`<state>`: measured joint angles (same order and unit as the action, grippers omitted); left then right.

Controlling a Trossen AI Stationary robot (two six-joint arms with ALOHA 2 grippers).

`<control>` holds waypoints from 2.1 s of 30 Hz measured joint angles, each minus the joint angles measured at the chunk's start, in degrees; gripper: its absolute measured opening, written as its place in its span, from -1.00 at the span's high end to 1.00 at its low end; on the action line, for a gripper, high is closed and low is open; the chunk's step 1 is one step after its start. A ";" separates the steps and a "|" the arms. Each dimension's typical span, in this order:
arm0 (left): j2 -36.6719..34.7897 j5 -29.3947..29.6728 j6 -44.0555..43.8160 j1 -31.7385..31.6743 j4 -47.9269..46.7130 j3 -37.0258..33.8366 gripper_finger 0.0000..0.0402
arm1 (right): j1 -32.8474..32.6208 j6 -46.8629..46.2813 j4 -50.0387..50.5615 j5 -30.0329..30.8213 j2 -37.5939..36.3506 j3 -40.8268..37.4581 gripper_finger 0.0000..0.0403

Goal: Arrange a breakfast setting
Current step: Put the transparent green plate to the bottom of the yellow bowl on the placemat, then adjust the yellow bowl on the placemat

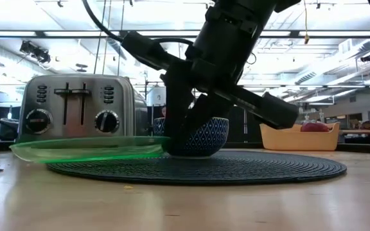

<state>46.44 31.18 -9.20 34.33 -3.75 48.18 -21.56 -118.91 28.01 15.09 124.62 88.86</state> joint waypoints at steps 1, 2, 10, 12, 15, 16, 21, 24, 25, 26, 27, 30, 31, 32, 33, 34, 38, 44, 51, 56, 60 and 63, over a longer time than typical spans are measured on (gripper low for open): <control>0.00 0.00 0.01 0.00 0.00 0.00 0.77 | 0.16 0.32 0.26 -0.21 0.00 0.00 0.85; 0.00 0.00 0.01 0.00 0.00 0.00 0.77 | 0.30 0.79 0.60 -0.68 0.00 0.00 0.81; 0.00 0.00 -0.01 0.00 0.01 0.00 0.77 | 0.79 4.70 5.65 -4.05 -2.42 0.00 0.44; 0.02 0.00 -0.01 0.00 0.00 0.00 0.77 | 0.70 4.99 8.51 -4.19 -4.00 0.00 0.36; 0.02 0.00 -0.01 0.00 0.04 0.00 0.77 | 0.55 5.09 13.22 -4.19 -7.36 0.00 0.25; 0.02 0.00 -0.01 0.00 0.04 0.00 0.77 | 0.55 5.07 15.06 -4.17 -8.51 0.02 0.22; 0.02 0.00 -0.05 -0.02 0.43 0.00 0.77 | 2.57 5.11 24.96 -3.92 -12.33 0.00 0.16; 0.01 0.00 -0.10 -0.02 0.73 0.00 0.77 | 4.85 7.56 26.52 -2.72 -13.69 0.02 0.16; 0.02 0.00 -0.10 -0.02 0.80 0.00 0.77 | 5.81 8.98 26.51 -2.81 -13.69 0.02 0.16; 0.02 0.00 -0.10 -0.02 0.84 0.00 0.77 | 6.81 10.24 26.49 -3.42 -13.54 0.02 0.16; 0.01 0.00 -0.11 -0.02 0.87 0.00 0.77 | 7.84 11.34 26.38 -4.22 -13.29 0.02 0.17; 0.02 0.00 -0.55 -0.02 0.92 0.00 0.77 | 10.44 13.83 25.22 -6.23 -12.11 0.02 0.17; 0.02 0.00 -0.63 -0.02 0.94 0.00 0.77 | 11.11 14.34 24.99 -6.92 -11.38 0.00 0.17; 0.00 0.00 -0.63 -0.02 0.96 0.00 0.77 | 11.74 14.93 24.72 -7.72 -10.69 0.00 0.17; 0.02 0.02 -0.64 -0.02 0.98 0.00 0.77 | 12.25 15.55 24.54 -8.89 -10.20 -0.02 0.18; 0.00 0.00 -0.64 -0.02 0.98 0.00 0.77 | 12.68 15.93 24.29 -9.60 -9.66 -0.04 0.19; 0.01 0.00 -1.11 -0.02 1.08 0.00 0.77 | 13.89 16.93 24.06 -11.56 -7.95 -0.02 0.28; 0.02 0.00 -2.09 -0.02 1.25 0.00 0.77 | 14.64 16.69 24.44 -11.78 -7.19 -0.02 0.59; 0.00 0.00 -2.07 0.02 1.44 0.00 0.77 | 15.35 16.48 24.98 -10.69 -7.76 -0.04 0.91; -0.04 -0.53 -1.99 0.02 1.81 0.00 0.77 | 17.39 17.47 27.33 -9.88 -10.64 -0.04 0.86; -0.04 -1.42 -1.50 0.03 2.23 0.00 0.77 | 18.77 19.72 27.81 -11.32 -10.77 -0.04 0.88; -0.04 -1.46 -1.50 0.04 2.24 0.00 0.77 | 18.76 20.04 26.88 -12.64 -10.43 -0.60 0.90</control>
<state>46.39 29.71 -10.70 34.37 -1.51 48.18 -2.81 -98.87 54.90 2.45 114.19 88.26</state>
